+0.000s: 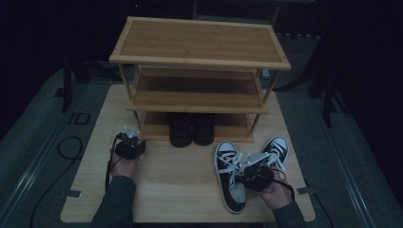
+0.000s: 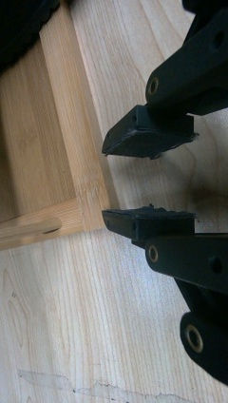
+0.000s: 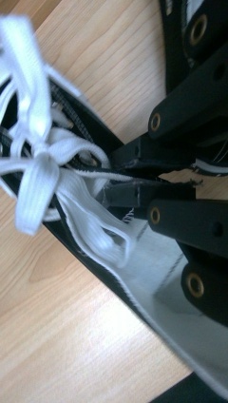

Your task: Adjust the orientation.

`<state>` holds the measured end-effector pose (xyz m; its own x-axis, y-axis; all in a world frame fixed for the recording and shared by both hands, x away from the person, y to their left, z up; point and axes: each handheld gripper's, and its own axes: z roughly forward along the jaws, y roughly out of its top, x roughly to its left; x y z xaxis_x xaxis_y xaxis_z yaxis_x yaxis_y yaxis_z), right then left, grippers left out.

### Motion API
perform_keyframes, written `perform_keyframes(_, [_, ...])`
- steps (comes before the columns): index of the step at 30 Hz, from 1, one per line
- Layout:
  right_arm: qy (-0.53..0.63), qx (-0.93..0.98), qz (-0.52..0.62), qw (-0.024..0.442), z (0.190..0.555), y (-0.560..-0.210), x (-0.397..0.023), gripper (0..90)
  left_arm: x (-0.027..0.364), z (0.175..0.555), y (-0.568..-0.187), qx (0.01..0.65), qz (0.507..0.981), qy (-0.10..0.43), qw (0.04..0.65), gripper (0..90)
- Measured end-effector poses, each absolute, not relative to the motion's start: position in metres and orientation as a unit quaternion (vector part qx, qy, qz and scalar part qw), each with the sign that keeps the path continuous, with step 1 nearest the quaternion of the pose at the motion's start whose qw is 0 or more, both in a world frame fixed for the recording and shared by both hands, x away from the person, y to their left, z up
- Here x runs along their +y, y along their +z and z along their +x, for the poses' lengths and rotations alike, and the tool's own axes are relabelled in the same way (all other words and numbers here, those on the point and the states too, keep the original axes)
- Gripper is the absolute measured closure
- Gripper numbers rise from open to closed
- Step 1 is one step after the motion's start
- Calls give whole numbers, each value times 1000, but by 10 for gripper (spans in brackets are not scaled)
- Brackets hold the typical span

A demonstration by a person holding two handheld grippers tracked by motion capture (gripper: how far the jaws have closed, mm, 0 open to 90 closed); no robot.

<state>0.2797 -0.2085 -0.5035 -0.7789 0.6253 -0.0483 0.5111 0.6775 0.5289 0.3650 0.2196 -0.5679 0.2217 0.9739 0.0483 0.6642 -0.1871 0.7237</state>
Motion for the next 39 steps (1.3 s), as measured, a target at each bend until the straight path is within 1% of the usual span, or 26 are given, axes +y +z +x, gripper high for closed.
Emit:
perform_keyframes(2, [257, 909, 310, 109, 279, -503, -208, 850, 220, 365, -568, 565, 725, 264, 293, 627])
perform_keyframes(7, [275, 902, 312, 113, 277, -495, -214, 755, 220, 365, -568, 564, 725, 263, 294, 627])
perform_keyframes(10, [281, 900, 312, 120, 274, -489, -218, 744, 220, 365, -568, 564, 725, 264, 294, 627])
perform_keyframes(11, [290, 895, 313, 127, 271, -482, -222, 726, 220, 365, -568, 565, 725, 264, 294, 627])
perform_keyframes(13, [298, 889, 318, 140, 268, -474, -226, 732, 219, 365, -568, 565, 725, 265, 293, 627])
perform_keyframes(14, [299, 885, 324, 147, 267, -471, -229, 750, 219, 364, -568, 564, 725, 266, 292, 627])
perform_keyframes(16, [288, 884, 333, 158, 267, -468, -234, 750, 219, 364, -568, 564, 725, 266, 292, 627])
perform_keyframes(18, [278, 884, 340, 160, 267, -471, -238, 740, 219, 364, -568, 564, 724, 267, 293, 627])
perform_keyframes(22, [263, 886, 349, 154, 268, -478, -242, 750, 219, 364, -568, 565, 724, 266, 293, 627])
perform_keyframes(24, [267, 881, 359, 152, 268, -478, -245, 801, 219, 364, -568, 564, 725, 266, 292, 627])
perform_keyframes(25, [261, 879, 368, 153, 269, -478, -246, 808, 219, 364, -568, 565, 725, 266, 292, 627])
perform_keyframes(28, [263, 880, 372, 138, 268, -477, -250, 821, 219, 363, -568, 564, 725, 265, 293, 627])
perform_keyframes(29, [261, 881, 370, 136, 267, -477, -251, 846, 219, 363, -568, 564, 724, 265, 294, 627])
perform_keyframes(39, [250, 889, 366, 116, 256, -477, -261, 852, 219, 363, -568, 564, 725, 265, 293, 627])
